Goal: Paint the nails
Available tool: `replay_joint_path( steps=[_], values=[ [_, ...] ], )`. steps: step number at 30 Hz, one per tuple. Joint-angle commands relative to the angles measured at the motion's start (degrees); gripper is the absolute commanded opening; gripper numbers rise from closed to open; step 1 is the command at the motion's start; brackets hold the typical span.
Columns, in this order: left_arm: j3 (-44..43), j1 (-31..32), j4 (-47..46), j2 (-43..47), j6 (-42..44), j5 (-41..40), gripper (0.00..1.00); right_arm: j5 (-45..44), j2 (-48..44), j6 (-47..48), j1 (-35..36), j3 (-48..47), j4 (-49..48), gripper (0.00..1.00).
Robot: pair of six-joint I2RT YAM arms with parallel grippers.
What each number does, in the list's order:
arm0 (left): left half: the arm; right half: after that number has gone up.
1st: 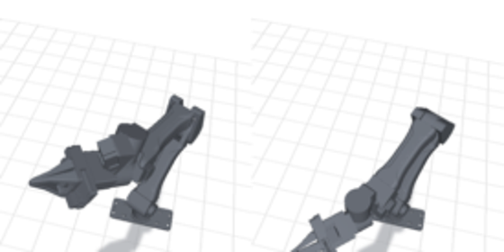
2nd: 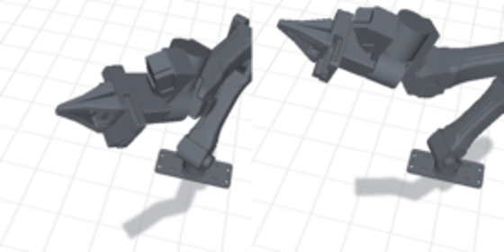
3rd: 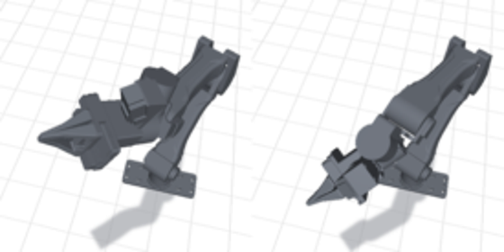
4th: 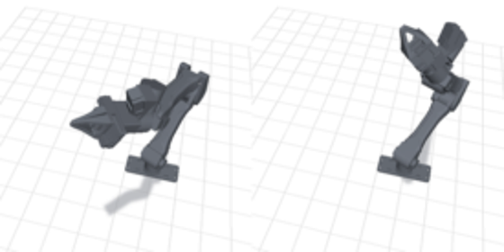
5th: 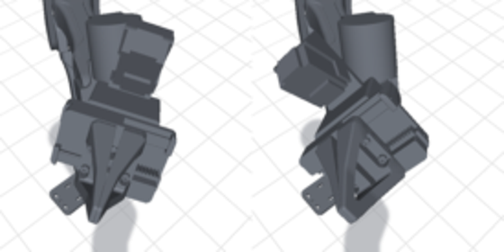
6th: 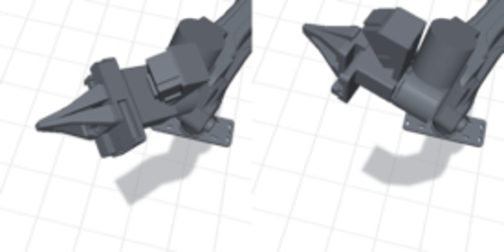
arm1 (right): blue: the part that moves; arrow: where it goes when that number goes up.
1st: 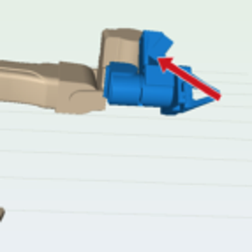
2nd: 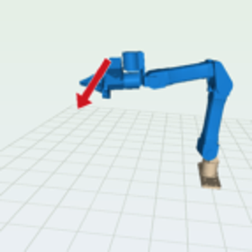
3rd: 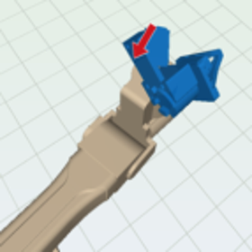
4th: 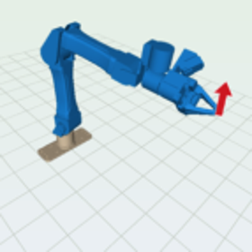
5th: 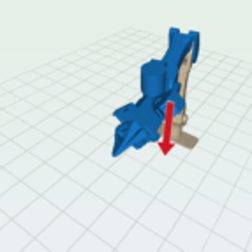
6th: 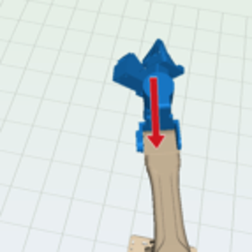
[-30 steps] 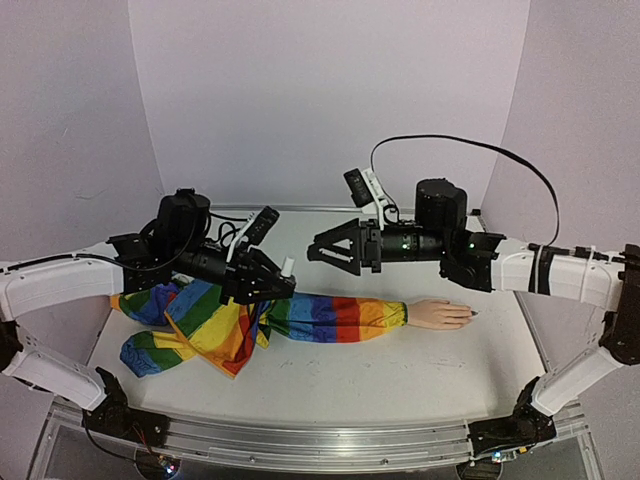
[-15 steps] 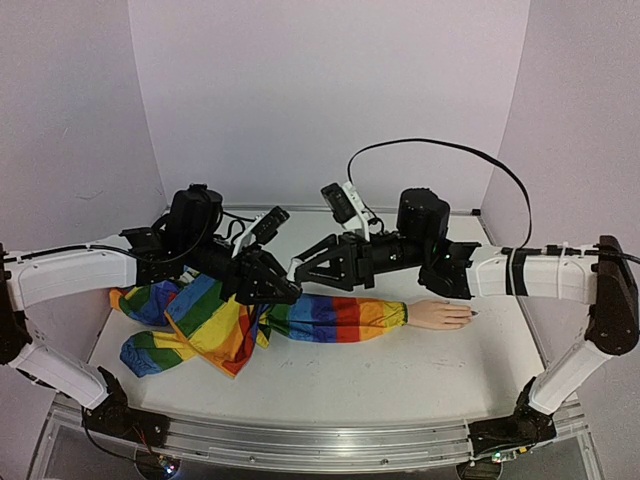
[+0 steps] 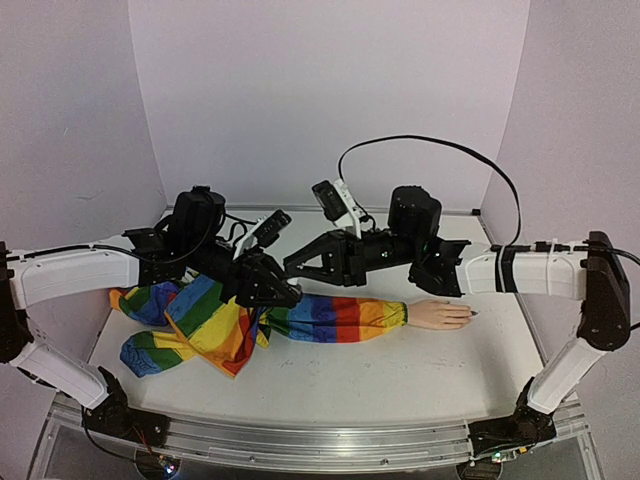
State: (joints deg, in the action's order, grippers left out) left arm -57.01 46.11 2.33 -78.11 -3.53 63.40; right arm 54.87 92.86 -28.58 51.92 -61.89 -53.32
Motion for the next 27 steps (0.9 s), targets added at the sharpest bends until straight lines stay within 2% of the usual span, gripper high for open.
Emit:
replay_joint_path(
  steps=[1,2,5,7,9,11,13,14,15,16,20,24,25,27],
  values=[
    [-2.74,-0.12,-2.86,1.06,-0.67,0.59,0.0,1.62,0.08,-0.6,0.79,-2.62,-4.78,0.04],
    [-2.41,-0.2,-2.86,1.67,-0.53,-0.38,0.0,1.3,-0.06,-0.67,0.88,-2.25,-4.78,0.0],
    [-0.64,-0.32,-2.73,4.56,1.49,-7.49,0.0,-0.4,-0.67,-0.65,1.16,-0.61,-4.69,0.0],
    [0.5,-0.27,-2.68,6.87,2.68,-18.39,0.0,-3.31,-1.23,-0.25,1.46,0.49,-3.9,0.0],
    [1.6,-0.32,-2.68,9.16,3.42,-33.72,0.0,-10.89,-1.87,2.03,2.47,0.57,1.2,0.0],
    [2.05,-0.25,-2.68,11.08,3.4,-51.16,0.0,-26.91,-1.68,4.45,4.66,-1.5,10.24,0.0],
    [1.85,-0.18,-2.68,12.55,3.38,-66.48,0.0,-50.58,-0.16,6.29,10.17,-5.71,20.22,0.0],
    [1.62,-0.15,-2.68,12.89,3.43,-68.88,0.0,-63.11,1.38,6.24,13.63,-8.59,24.44,0.0],
    [1.18,-0.14,-2.68,13.1,5.15,-69.42,0.0,-70.58,2.97,5.12,15.76,-11.17,27.09,0.0],
    [0.78,-0.06,-2.68,13.2,5.7,-69.13,0.0,-72.42,4.31,3.76,17.17,-13.23,28.44,0.0],
    [0.35,0.42,-2.68,12.75,6.15,-64.55,0.0,-70.08,7.87,2.16,18.39,-17.51,29.04,0.0],
    [1.96,0.56,-1.29,12.96,6.18,-61.18,0.0,-69.18,4.74,4.74,17.77,-15.94,27.56,0.0],
    [2.53,0.56,-1.23,13.11,6.17,-61.0,0.0,-68.47,3.44,5.11,17.09,-15.21,27.18,0.04],
    [3.57,0.57,-1.13,13.39,5.87,-60.85,0.0,-66.05,0.2,5.77,15.21,-13.65,26.73,0.21]
  ],
)
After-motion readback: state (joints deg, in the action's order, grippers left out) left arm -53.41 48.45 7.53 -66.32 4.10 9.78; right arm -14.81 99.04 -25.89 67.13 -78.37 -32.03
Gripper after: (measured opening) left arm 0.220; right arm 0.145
